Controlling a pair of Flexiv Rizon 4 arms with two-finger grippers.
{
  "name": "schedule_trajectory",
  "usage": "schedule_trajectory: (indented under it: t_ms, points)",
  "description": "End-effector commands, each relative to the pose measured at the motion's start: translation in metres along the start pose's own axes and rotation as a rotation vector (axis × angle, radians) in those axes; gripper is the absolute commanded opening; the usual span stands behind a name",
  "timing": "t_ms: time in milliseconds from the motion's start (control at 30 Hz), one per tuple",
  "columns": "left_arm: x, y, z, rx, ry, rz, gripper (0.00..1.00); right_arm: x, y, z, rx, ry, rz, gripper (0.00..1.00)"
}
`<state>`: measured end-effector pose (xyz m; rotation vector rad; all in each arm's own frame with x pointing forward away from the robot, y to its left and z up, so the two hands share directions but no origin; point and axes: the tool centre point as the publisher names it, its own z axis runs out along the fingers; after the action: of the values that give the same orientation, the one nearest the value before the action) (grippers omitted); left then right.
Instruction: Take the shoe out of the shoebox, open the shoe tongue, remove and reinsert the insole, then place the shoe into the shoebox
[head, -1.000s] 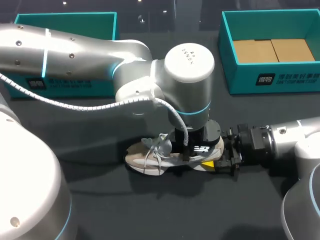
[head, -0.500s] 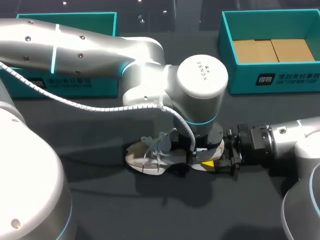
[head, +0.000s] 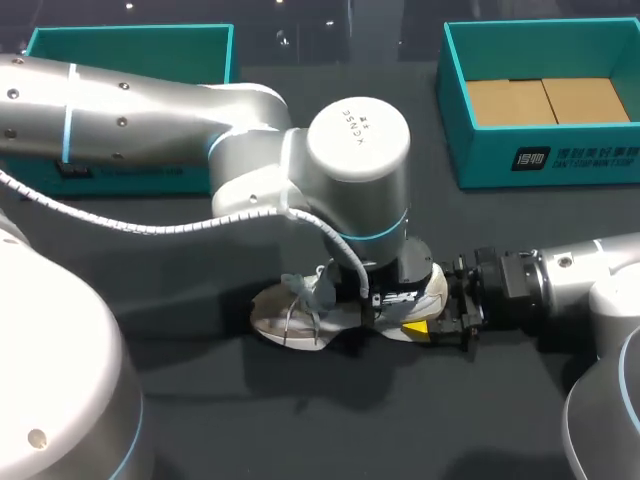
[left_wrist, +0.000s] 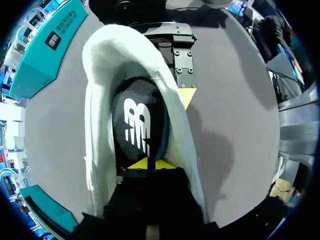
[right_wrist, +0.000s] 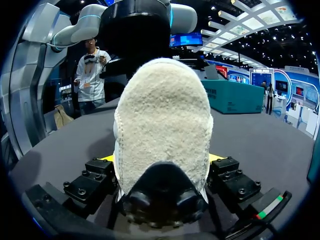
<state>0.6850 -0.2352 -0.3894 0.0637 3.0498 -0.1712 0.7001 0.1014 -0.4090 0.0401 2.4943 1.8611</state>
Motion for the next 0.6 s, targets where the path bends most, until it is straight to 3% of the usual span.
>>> schedule_trajectory:
  t_ms: [33,233,600]
  points:
    - [-0.001,0.02,-0.021,0.116,0.032,0.004,0.0,0.0,0.001,-0.001,0.005,-0.001,0.001,0.0]
    - [-0.002,0.022,-0.036,0.2,0.089,0.008,0.0,0.0,0.001,-0.001,0.005,-0.001,0.001,0.0]
    - [-0.004,0.024,-0.047,0.283,0.145,0.008,0.0,0.0,0.001,-0.001,0.005,-0.001,0.001,0.0]
